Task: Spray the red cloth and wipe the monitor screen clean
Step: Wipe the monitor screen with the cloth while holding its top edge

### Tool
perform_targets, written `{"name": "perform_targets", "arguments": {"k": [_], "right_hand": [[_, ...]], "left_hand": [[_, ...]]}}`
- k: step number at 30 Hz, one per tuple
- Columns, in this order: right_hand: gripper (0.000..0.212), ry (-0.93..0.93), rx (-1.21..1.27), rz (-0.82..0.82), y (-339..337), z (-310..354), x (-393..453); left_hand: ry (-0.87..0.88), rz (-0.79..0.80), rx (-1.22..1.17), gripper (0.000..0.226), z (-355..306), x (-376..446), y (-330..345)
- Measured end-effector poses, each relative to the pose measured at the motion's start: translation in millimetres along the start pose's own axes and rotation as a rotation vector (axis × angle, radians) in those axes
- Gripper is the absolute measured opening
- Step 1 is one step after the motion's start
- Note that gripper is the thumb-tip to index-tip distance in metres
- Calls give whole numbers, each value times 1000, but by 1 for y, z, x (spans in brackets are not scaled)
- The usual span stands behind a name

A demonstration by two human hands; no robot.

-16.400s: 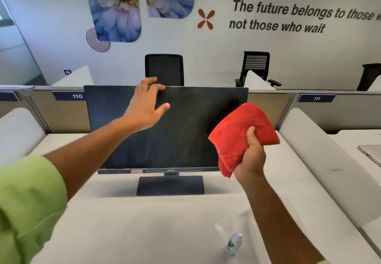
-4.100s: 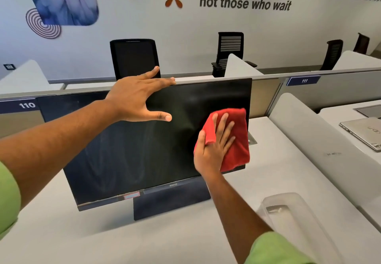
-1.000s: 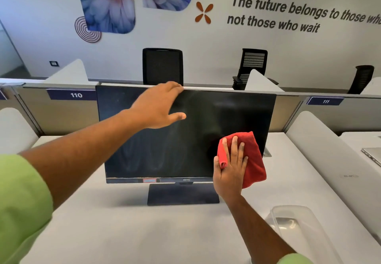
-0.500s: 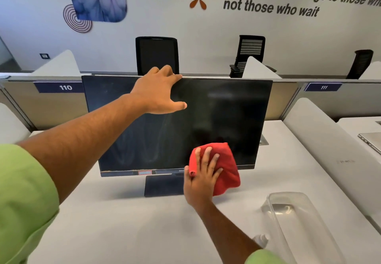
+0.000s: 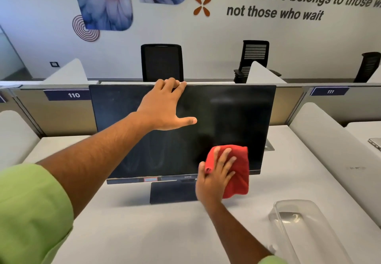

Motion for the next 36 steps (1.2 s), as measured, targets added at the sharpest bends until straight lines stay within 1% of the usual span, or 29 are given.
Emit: {"name": "perform_targets", "arguments": {"k": [3, 4, 5, 6, 7, 10, 12, 14, 16, 19, 21, 23, 24, 28, 30, 32, 34, 36], "right_hand": [[67, -316, -147, 220, 27, 2, -38], [64, -388, -167, 256, 28, -2, -40], [63, -421, -166, 253, 24, -8, -34], [64, -415, -150, 224, 16, -14, -22], [65, -368, -136, 169, 7, -21, -7], [68, -64, -78, -9, -24, -50, 43], [71, 81, -46, -50, -29, -56, 56], [73, 113, -48, -34, -19, -46, 45], [78, 35, -79, 12, -3, -27, 16], [72, -278, -191, 173, 26, -12, -38], [69, -394, -214, 235, 27, -18, -43], [67, -417, -191, 214, 16, -19, -24], [67, -399, -177, 180, 7, -17, -8], [69, -243, -129, -7, -32, 5, 86], [71, -196, -96, -38, -42, 22, 128], [73, -179, -84, -44, -43, 41, 146], [76, -239, -114, -54, -36, 60, 136], [76, -402, -148, -33, -20, 71, 103]], "left_hand": [[20, -11, 52, 118, -1, -2, 4], [22, -13, 64, 118, -2, -3, 5], [23, -15, 69, 118, -2, -3, 5], [24, -17, 68, 118, -1, -3, 5], [27, -16, 61, 118, -1, -2, 5], [36, -20, 59, 118, -2, -2, 4], [41, -22, 68, 118, -3, -3, 4], [31, -21, 74, 119, -3, -3, 5], [19, -19, 79, 120, -3, -3, 5], [12, -13, 95, 119, -2, -3, 4], [14, -11, 97, 117, -1, -3, 3], [16, -9, 101, 115, 1, -4, 3], [20, -4, 103, 114, 1, -4, 3], [34, 29, 113, 115, 4, -1, 3], [38, 46, 129, 118, 5, 1, 2], [43, 63, 139, 119, 5, 3, 1], [37, 68, 141, 119, 6, 2, 2], [19, 61, 132, 118, 6, 2, 2]]}}
Point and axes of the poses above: each hand's wrist, its own x-axis towards the middle knuckle, its own y-axis out of the palm, z = x × y, the point moved 8 cm from there along x, towards the middle knuckle, and after that the axes turned 3 degrees about -z, right-handed, at the moved point
